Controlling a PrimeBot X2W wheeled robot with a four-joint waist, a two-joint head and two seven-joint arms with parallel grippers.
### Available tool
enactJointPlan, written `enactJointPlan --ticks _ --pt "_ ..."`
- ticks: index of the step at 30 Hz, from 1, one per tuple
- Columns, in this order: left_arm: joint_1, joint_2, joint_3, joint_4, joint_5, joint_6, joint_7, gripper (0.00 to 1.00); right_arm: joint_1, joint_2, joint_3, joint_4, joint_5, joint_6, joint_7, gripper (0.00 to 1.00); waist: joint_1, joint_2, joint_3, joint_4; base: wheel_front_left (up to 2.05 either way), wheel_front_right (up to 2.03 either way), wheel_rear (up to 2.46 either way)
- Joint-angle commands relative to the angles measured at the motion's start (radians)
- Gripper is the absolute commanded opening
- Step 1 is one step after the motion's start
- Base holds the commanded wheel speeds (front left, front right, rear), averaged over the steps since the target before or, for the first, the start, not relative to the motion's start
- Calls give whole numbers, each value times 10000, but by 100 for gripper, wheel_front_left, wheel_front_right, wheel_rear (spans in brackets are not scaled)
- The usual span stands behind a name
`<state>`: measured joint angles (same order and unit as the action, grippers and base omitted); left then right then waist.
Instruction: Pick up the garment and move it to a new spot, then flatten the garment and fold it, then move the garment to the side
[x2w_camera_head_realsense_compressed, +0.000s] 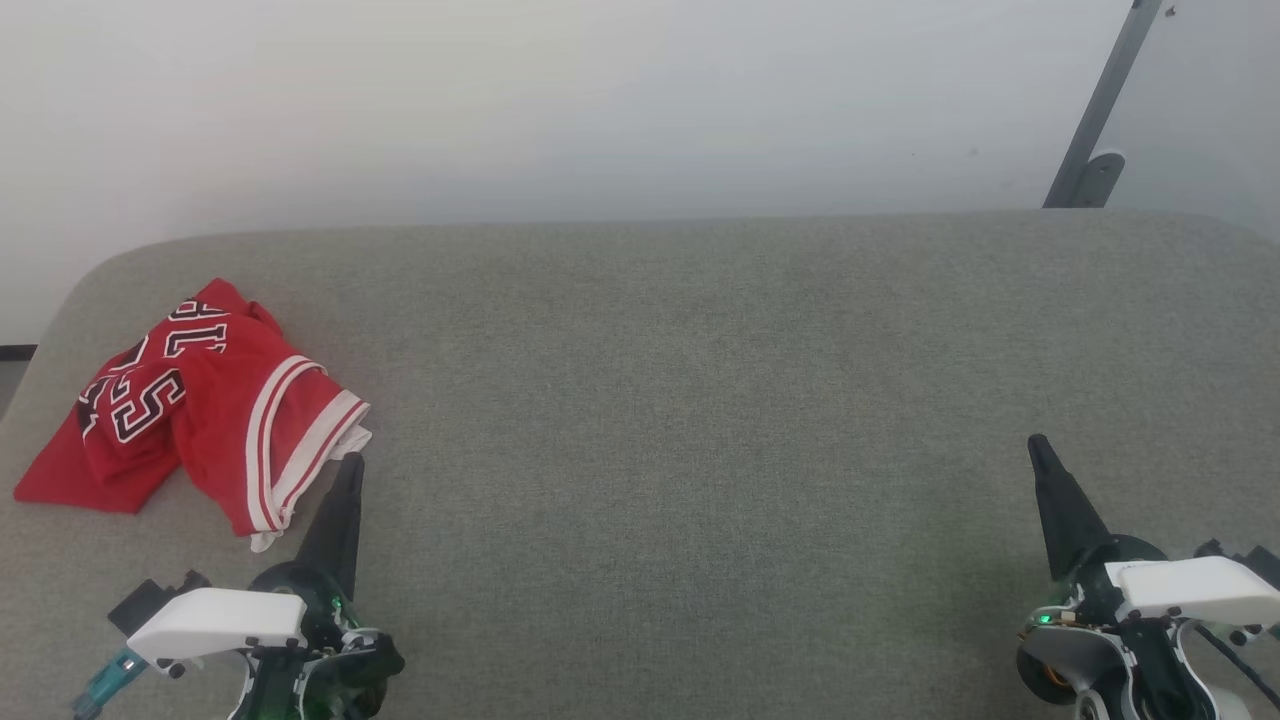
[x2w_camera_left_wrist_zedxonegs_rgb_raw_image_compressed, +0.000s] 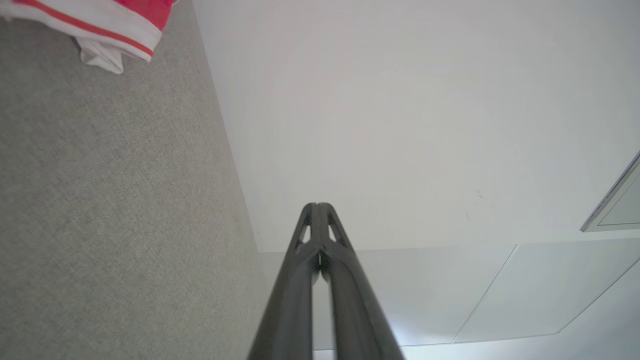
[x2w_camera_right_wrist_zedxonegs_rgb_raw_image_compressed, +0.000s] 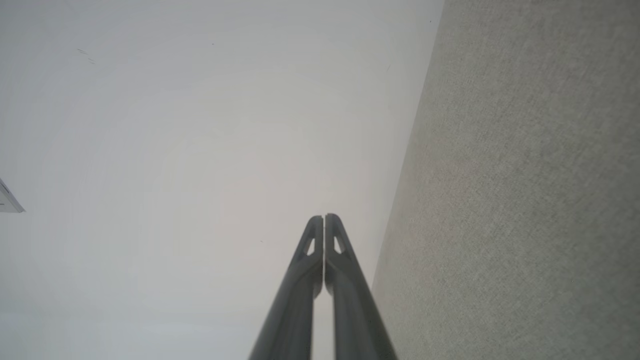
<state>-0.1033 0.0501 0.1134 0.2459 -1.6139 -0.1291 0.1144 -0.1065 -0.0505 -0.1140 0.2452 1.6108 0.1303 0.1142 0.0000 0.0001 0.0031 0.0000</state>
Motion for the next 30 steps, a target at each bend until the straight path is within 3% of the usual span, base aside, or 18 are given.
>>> enactJointPlan --ticks 1,30 --pt "-127 -13 14 -5 20 -30 21 0 -53 26 11 7 44 8 12 0 0 -1 0 0 0 0 0" --pt "-127 -13 14 -5 20 -30 20 0 -53 26 9 7 44 6 12 0 0 -1 0 0 0 0 0"
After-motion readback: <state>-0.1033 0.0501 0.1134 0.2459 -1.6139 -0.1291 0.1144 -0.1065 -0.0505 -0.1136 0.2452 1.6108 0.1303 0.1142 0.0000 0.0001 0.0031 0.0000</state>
